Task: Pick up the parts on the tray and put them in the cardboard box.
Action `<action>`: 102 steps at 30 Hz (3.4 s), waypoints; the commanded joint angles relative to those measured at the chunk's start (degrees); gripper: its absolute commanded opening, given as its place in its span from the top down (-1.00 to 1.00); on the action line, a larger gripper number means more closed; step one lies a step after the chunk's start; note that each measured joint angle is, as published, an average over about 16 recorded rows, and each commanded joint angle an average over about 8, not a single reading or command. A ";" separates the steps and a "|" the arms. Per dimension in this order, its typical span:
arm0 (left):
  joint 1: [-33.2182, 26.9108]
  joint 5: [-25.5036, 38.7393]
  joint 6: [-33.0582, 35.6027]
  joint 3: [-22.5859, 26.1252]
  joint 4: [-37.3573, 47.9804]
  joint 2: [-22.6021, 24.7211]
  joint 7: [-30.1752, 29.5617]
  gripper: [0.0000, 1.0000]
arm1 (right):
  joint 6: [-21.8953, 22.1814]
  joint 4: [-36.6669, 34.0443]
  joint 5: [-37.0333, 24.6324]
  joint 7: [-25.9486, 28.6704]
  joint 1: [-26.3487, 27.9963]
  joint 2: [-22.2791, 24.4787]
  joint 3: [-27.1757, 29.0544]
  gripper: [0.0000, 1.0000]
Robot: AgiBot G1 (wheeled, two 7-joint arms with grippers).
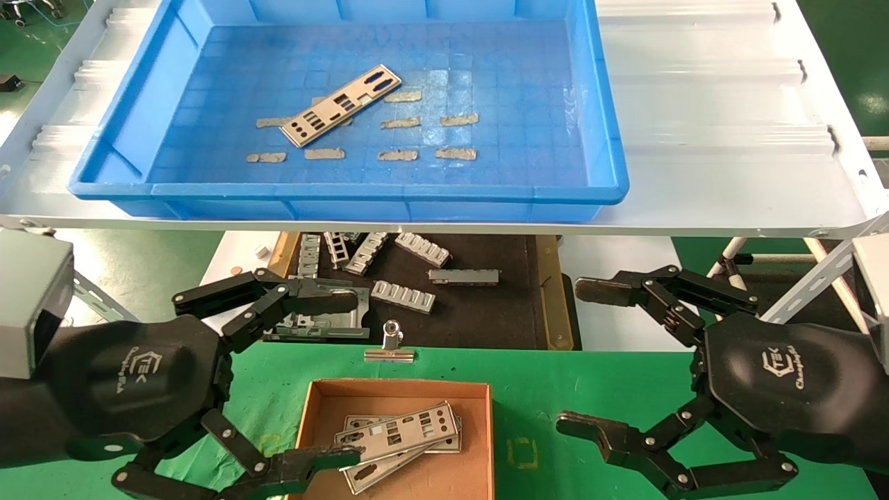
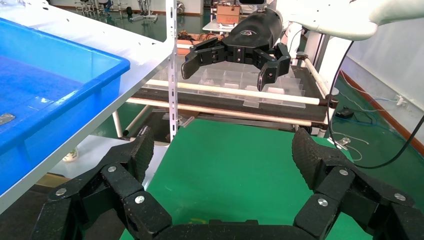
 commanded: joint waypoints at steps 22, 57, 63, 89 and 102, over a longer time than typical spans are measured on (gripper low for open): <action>-0.79 0.17 -1.54 -0.16 0.97 0.52 -0.46 -1.00 | 0.00 0.00 0.00 0.00 0.00 0.00 0.00 1.00; -45.04 31.27 -20.75 13.14 59.93 27.09 16.48 -1.00 | 0.00 0.00 0.00 0.00 0.00 0.00 0.00 1.00; -46.78 31.77 -19.99 13.46 63.70 28.09 18.40 -0.26 | 0.00 0.00 0.00 0.00 0.00 0.00 0.00 1.00; -48.91 31.48 -16.14 13.53 71.88 29.70 21.55 1.00 | 0.00 0.00 0.00 0.00 0.00 0.00 0.00 1.00; -48.29 31.23 -24.14 13.31 73.21 31.20 23.43 1.00 | 0.00 0.00 0.00 0.00 0.00 0.00 0.00 1.00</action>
